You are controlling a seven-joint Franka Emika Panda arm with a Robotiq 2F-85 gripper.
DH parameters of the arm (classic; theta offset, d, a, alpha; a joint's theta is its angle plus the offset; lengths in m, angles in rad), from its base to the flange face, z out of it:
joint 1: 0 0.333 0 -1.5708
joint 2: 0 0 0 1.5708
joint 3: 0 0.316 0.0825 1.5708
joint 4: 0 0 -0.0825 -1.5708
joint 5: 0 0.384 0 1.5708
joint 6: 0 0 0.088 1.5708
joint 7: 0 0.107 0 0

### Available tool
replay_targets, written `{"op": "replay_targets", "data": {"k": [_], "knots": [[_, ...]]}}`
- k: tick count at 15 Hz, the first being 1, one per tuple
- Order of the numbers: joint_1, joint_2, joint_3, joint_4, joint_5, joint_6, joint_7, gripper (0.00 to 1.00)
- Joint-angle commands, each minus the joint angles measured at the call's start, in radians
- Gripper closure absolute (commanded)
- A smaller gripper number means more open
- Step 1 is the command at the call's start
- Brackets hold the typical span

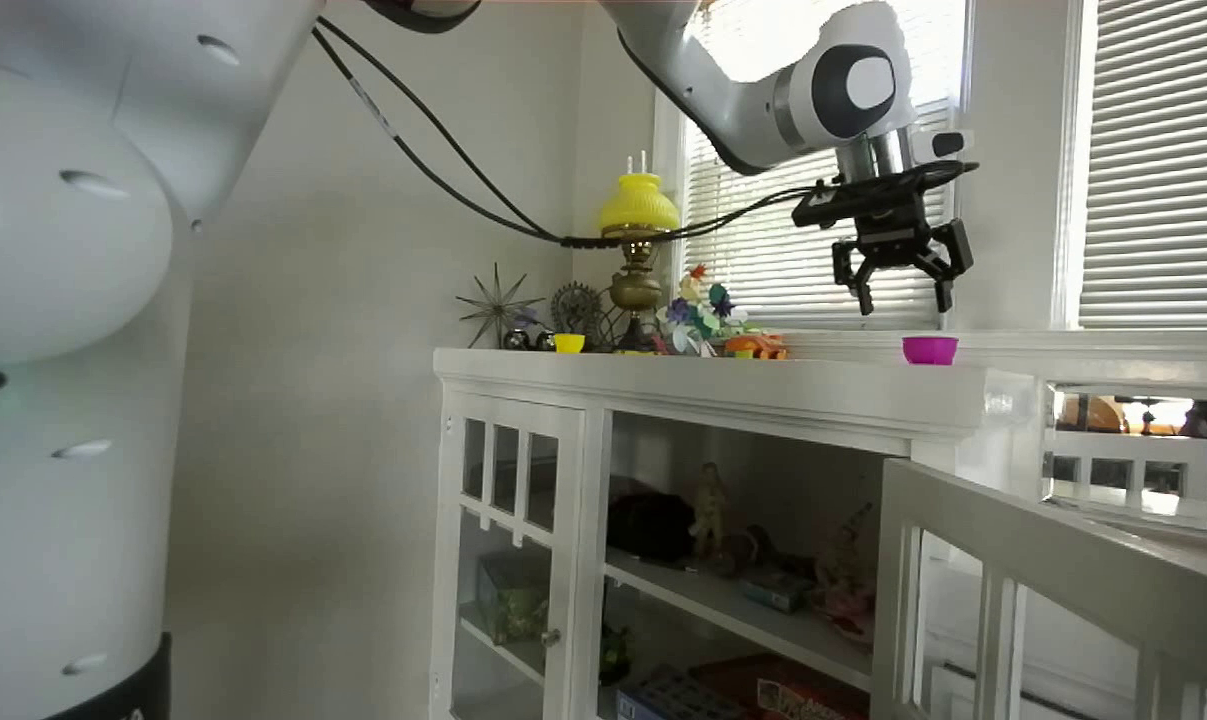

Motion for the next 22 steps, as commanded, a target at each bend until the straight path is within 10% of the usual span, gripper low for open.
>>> {"op": "replay_targets", "data": {"k": [1,9,18,22], "knots": [[-0.012,0.018,0.012,0.041,0.031,-0.044,-0.030,0.00],[-0.016,0.048,0.012,0.050,0.030,-0.038,-0.026,0.14],[-0.023,0.067,0.017,0.061,0.039,-0.036,-0.034,0.88],[-0.018,0.060,0.011,0.057,0.023,-0.030,-0.020,1.00]]}}
